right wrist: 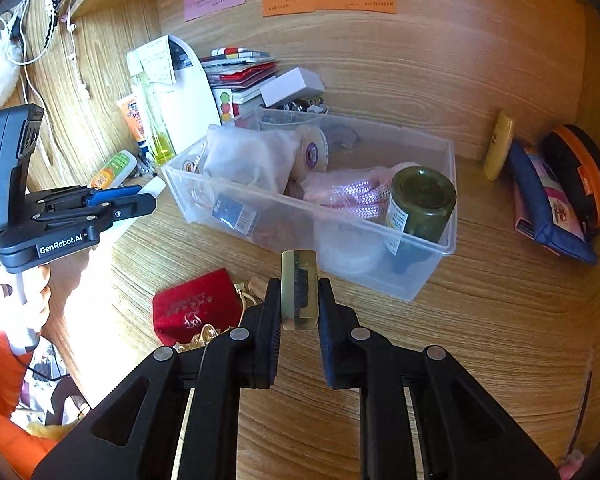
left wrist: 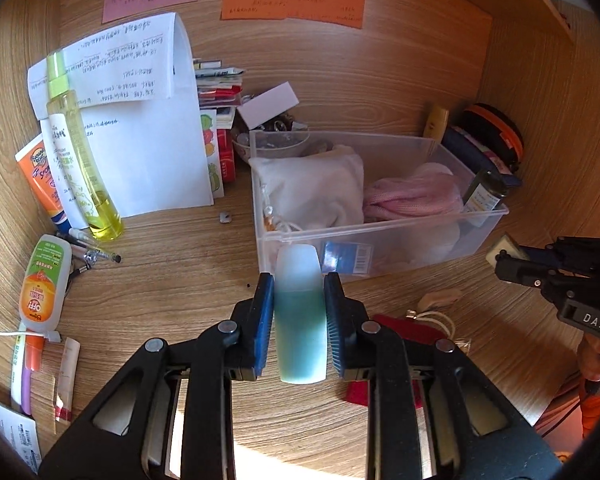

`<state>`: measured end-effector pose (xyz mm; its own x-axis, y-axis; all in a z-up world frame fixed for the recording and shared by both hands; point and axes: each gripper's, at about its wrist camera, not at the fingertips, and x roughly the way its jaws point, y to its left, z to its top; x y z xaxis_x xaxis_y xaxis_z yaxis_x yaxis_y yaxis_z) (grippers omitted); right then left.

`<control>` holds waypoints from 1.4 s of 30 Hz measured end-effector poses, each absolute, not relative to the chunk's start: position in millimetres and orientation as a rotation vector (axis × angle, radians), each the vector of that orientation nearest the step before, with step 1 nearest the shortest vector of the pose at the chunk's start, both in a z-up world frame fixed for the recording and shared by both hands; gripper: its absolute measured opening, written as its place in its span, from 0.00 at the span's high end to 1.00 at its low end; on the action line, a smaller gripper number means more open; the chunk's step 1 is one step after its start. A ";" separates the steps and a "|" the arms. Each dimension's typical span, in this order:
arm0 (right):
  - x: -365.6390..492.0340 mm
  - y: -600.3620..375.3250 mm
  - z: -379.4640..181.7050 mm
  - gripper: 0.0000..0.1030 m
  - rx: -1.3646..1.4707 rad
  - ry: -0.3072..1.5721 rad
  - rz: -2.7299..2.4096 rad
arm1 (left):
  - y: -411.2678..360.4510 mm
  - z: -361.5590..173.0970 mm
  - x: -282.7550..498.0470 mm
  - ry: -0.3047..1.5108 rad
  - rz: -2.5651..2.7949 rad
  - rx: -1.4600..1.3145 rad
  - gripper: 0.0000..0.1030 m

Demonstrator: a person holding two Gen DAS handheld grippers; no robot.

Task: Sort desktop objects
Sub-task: 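Carry the teal tube and wooden block over the clear box with both grippers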

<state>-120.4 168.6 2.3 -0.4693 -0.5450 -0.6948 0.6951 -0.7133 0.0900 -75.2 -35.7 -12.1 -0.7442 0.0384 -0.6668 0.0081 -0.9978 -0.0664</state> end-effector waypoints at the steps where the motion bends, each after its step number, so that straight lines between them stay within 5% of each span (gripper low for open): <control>1: -120.9 168.5 4.3 0.86 0.933 0.256 -2.188 | -33.5 -9.6 -74.7 -0.104 2.915 -1.104 0.76; 22: -169.6 123.2 32.7 0.86 0.906 0.137 -2.195 | -11.1 20.4 -119.1 -0.084 2.877 -0.983 0.76; 42: -202.7 85.5 1.9 0.86 0.969 0.242 -2.216 | -21.3 -17.4 -164.1 -0.171 2.809 -1.103 0.76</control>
